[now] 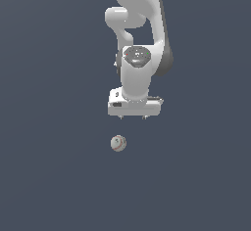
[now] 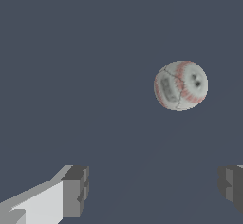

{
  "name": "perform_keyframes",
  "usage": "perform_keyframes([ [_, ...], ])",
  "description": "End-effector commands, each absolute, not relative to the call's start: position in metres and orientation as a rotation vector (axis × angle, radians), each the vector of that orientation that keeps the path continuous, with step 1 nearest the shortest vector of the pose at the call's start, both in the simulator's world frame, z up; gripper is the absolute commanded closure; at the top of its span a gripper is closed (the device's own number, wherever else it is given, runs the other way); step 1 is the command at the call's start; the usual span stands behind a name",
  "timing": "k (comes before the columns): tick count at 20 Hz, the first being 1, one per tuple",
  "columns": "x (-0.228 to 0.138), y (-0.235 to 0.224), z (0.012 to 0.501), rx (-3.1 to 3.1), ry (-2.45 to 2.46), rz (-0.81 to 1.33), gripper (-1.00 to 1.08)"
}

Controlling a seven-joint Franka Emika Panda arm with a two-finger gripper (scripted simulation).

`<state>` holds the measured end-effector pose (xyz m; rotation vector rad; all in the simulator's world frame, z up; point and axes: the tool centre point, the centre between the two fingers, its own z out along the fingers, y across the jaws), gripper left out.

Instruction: Pick up the object and move it to a goal position.

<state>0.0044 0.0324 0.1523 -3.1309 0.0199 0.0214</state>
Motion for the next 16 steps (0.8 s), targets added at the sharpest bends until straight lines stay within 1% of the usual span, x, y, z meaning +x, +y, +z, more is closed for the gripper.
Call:
perform_keyframes([
  [1,0.004,0.032,0.152,-3.131,0.02,0.021,-0.92],
  [10,0.013,0.03,0.167,-3.126,0.042,-0.021,-0.92],
  [16,0.016,0.028,0.165,-3.127,0.036,-0.018,-0.92],
])
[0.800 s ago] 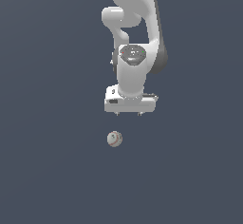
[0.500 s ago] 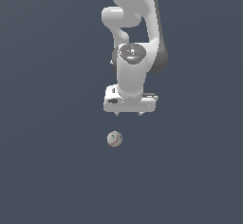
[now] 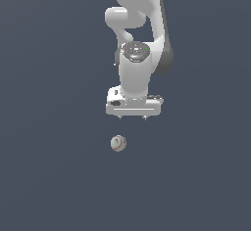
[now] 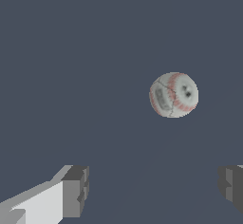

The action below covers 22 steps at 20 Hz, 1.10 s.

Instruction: Pick up the object and move it to a goal position.

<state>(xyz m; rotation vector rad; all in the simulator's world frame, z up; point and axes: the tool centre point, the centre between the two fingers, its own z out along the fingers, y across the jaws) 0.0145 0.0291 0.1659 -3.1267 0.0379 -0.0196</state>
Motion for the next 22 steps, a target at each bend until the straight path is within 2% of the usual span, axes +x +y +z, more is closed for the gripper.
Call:
perform_keyframes([
  [1,0.017,0.027,0.163,-3.128,0.034,-0.018,-0.92],
  [22,0.072,-0.031,0.1,-3.141,-0.074,0.0,-0.92],
])
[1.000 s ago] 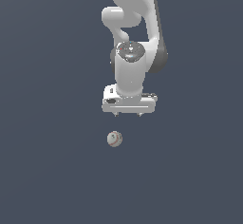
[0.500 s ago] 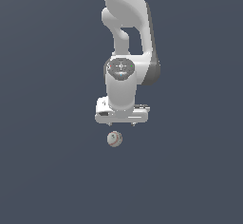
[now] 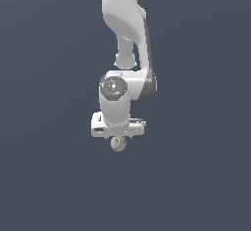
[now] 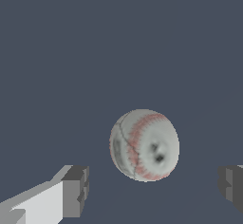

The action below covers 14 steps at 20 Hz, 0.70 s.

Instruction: Pick up the object and move it to a goal position.

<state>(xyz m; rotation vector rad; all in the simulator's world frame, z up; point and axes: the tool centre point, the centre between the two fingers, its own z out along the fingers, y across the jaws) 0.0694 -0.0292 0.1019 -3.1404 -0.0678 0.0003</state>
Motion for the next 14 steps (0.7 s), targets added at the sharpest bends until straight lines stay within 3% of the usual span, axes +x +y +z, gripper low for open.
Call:
perform_keyframes([
  [1,0.072,-0.032,0.099,-3.141,-0.075,0.0,-0.92],
  [14,0.071,-0.033,0.061,-3.141,-0.075,0.0,-0.92],
])
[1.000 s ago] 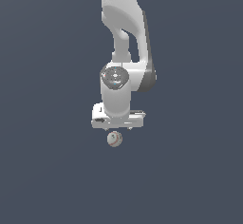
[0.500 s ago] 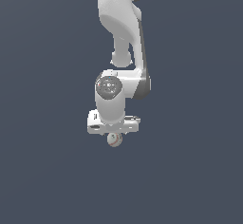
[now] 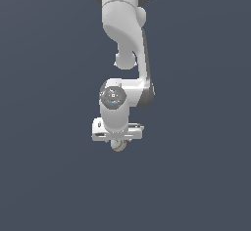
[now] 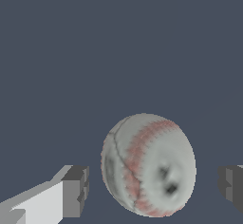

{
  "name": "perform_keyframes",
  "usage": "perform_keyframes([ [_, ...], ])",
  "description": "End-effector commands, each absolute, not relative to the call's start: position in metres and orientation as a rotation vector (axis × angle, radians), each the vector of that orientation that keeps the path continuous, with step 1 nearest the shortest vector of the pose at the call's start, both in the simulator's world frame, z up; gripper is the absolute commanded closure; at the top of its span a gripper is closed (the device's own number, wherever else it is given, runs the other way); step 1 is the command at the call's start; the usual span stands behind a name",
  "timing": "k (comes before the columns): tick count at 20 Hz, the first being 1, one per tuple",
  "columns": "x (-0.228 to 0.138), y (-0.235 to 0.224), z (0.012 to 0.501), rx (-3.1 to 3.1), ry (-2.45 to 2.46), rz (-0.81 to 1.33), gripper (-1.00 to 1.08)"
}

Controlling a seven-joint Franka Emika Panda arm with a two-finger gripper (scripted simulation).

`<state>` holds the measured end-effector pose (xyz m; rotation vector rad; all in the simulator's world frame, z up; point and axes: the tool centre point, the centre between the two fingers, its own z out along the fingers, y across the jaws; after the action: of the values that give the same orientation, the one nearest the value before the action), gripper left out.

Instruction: Pick up the object and move it to a goal position.

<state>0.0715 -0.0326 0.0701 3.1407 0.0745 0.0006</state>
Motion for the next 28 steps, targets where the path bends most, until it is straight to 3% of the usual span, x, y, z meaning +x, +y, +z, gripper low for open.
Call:
perform_keyframes([
  [1,0.071,-0.033,0.057,3.141,0.075,0.0,-0.92],
  [8,0.073,-0.033,0.048,3.141,0.076,0.0,-0.92],
  [9,0.073,-0.033,0.048,3.141,0.076,0.0,1.08],
  [28,0.061,-0.043,0.051,3.141,0.076,-0.002,1.08],
])
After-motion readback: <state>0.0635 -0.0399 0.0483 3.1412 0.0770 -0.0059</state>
